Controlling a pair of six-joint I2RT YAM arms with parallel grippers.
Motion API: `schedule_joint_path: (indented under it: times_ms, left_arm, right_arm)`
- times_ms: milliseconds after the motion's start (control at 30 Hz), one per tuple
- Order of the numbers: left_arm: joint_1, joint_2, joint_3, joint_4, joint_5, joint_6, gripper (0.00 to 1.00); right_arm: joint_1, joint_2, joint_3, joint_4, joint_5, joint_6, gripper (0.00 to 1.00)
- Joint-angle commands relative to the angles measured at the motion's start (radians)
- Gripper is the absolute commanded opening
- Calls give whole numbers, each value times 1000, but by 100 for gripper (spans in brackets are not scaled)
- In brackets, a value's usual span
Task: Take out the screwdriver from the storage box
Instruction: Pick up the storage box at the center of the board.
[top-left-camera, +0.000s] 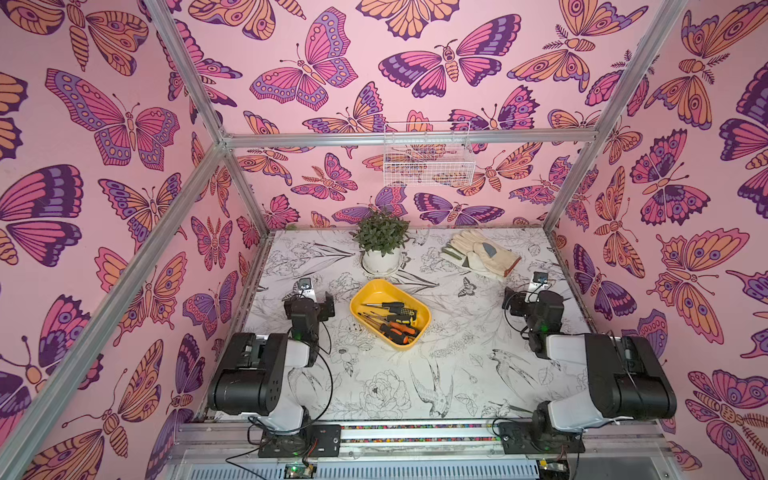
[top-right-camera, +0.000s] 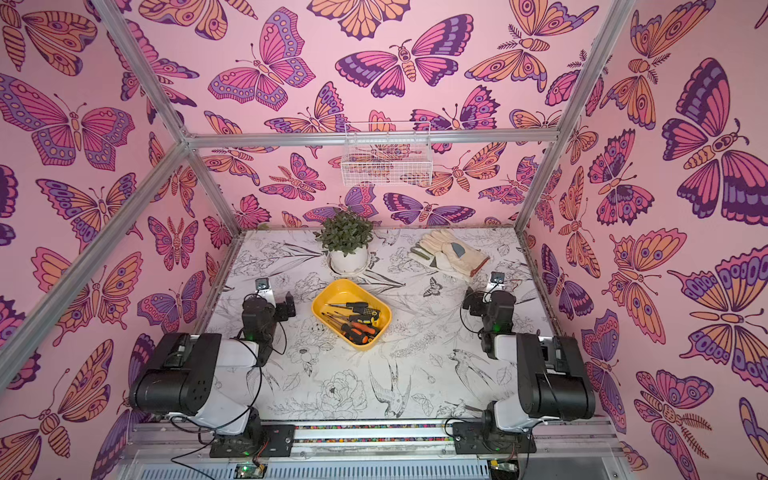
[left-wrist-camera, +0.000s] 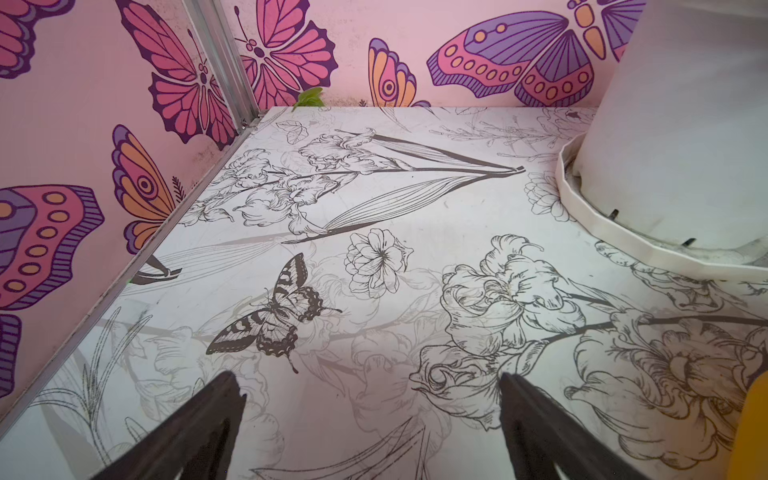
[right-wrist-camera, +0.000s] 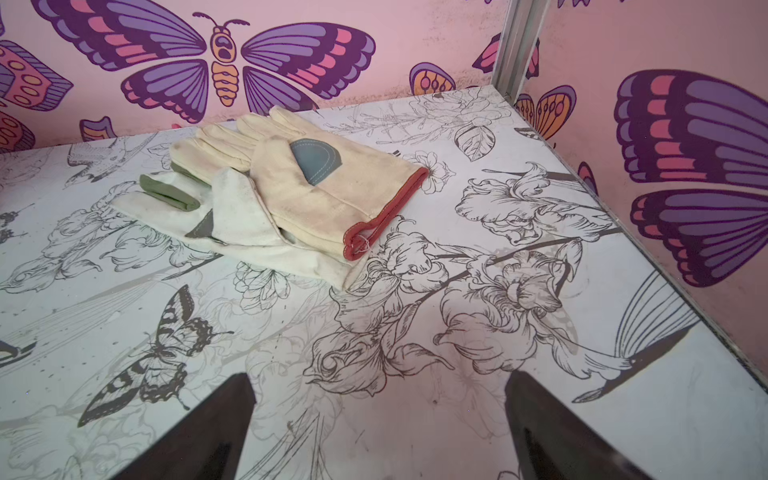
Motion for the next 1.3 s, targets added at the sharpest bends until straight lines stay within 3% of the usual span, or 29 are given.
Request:
schedule_joint_path:
  times_ms: [0,1267]
  left_arm:
    - [6,-16,7,-10,10,-6,100]
    - [16,-15,15,-26,35,-12,100]
  right_arm:
    - [4,2,7,9,12,-6,99]
    - [0,2,12,-2,11,4,99]
